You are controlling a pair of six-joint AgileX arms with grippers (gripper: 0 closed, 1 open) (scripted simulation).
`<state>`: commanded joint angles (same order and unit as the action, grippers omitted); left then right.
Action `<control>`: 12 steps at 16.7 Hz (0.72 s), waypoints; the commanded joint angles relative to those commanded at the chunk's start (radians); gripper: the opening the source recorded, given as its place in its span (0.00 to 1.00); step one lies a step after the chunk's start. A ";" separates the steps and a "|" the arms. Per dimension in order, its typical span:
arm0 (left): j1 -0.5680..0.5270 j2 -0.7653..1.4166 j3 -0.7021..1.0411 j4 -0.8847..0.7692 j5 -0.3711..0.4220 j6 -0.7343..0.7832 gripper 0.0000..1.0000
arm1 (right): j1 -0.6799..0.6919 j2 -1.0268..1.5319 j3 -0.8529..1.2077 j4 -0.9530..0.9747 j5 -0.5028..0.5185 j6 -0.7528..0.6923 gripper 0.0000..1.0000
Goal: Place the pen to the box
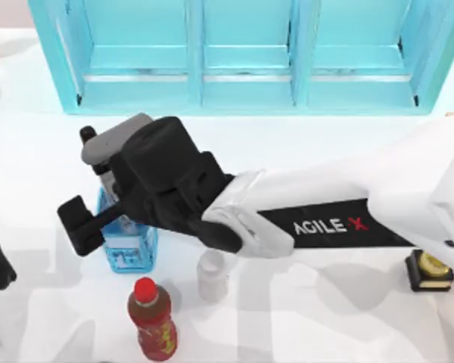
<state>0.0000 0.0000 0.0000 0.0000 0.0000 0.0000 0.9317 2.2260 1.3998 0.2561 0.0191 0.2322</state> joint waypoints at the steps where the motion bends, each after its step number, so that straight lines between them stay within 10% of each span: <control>1: 0.000 0.000 0.000 0.000 0.000 0.000 1.00 | 0.000 0.000 0.000 0.000 0.000 0.000 1.00; 3: 0.000 0.000 0.000 0.000 0.000 0.000 1.00 | 0.000 0.000 0.000 0.000 0.000 0.000 1.00; 12: 0.000 0.000 0.000 0.000 0.000 0.000 1.00 | 0.000 0.000 0.000 0.000 0.000 0.000 0.32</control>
<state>0.0000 0.0000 0.0000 0.0000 0.0000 0.0000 0.9317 2.2260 1.3998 0.2561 0.0191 0.2322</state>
